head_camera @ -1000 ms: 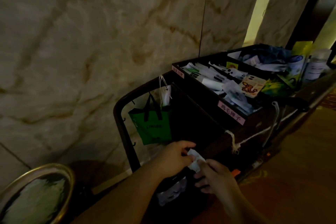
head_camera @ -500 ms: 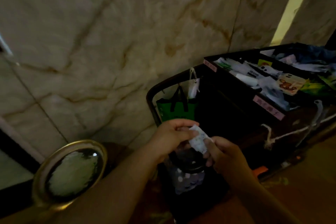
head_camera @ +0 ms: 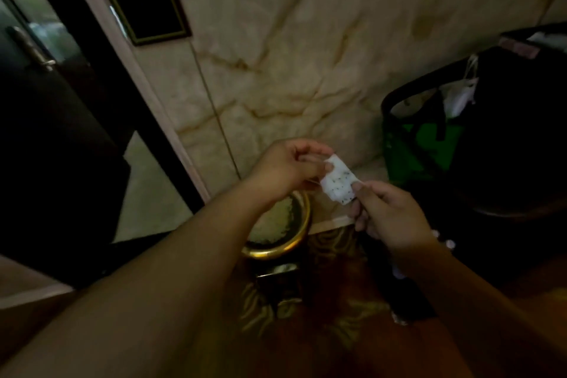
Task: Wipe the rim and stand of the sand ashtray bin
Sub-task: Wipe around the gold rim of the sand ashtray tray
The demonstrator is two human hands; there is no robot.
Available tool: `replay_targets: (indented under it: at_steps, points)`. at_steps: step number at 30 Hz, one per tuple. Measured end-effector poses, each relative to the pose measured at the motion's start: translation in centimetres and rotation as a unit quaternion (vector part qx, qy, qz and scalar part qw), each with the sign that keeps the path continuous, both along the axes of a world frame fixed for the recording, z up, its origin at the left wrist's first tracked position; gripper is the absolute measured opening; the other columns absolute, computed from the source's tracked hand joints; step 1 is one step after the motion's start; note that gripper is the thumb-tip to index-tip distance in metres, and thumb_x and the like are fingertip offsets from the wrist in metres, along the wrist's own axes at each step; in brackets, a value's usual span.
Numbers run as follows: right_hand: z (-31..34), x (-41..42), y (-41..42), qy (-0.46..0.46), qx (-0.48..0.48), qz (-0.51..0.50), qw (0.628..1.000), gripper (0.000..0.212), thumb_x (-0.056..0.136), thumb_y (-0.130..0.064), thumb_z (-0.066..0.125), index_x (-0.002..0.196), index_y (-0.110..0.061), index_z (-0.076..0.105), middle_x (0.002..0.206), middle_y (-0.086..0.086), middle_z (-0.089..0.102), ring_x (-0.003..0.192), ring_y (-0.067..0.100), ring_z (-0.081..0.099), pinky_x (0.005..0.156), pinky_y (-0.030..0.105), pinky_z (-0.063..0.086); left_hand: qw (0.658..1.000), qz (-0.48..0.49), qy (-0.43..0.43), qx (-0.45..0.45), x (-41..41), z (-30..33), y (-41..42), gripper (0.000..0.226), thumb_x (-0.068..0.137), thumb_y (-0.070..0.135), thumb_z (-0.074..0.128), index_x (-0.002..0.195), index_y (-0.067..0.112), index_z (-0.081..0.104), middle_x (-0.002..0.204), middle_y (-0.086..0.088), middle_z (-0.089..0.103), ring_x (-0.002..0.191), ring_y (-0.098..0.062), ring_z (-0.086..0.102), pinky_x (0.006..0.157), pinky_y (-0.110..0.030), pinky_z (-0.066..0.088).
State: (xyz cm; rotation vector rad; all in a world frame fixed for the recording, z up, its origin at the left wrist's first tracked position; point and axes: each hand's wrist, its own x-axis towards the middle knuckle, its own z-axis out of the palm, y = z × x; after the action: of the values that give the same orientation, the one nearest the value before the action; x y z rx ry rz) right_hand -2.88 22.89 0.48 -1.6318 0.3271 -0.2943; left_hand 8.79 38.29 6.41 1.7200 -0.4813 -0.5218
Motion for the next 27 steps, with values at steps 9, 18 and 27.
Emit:
replay_targets:
  at_steps: [9, 18, 27]
  points:
    - [-4.6, 4.6, 10.0, 0.048, 0.004, 0.05, 0.998, 0.043, 0.089, -0.052, 0.057, 0.059, -0.022, 0.066, 0.044, 0.001, 0.058, 0.043, 0.012, 0.053, 0.05, 0.028, 0.042, 0.995, 0.048, -0.035, 0.083, 3.7, -3.9, 11.1, 0.023, 0.08, 0.007, 0.083, 0.102, 0.015, 0.078, 0.08, 0.001, 0.076, 0.074, -0.011, 0.071, 0.072, -0.029, 0.063]
    - [-12.2, 8.5, 12.8, 0.122, 0.037, 0.083, 0.988, 0.04, 0.096, -0.045, 0.061, 0.063, -0.024, 0.068, 0.051, -0.005, 0.063, 0.044, 0.004, 0.055, 0.043, 0.016, 0.042, 0.988, 0.063, -0.045, 0.13, 8.1, -12.7, 14.0, 0.017, 0.085, 0.015, 0.08, 0.091, 0.03, 0.079, 0.085, 0.008, 0.079, 0.086, -0.011, 0.076, 0.077, -0.034, 0.065]
    - [-22.6, 11.2, 17.6, 0.21, 0.066, 0.064, 0.973, 0.026, 0.096, -0.039, 0.063, 0.073, -0.038, 0.074, 0.061, -0.003, 0.072, 0.046, 0.003, 0.063, 0.038, 0.01, 0.038, 0.98, 0.032, -0.054, 0.188, 11.5, -23.9, 16.0, 0.018, 0.091, 0.012, 0.073, 0.101, 0.024, 0.079, 0.097, 0.007, 0.078, 0.094, -0.007, 0.073, 0.083, -0.03, 0.061]
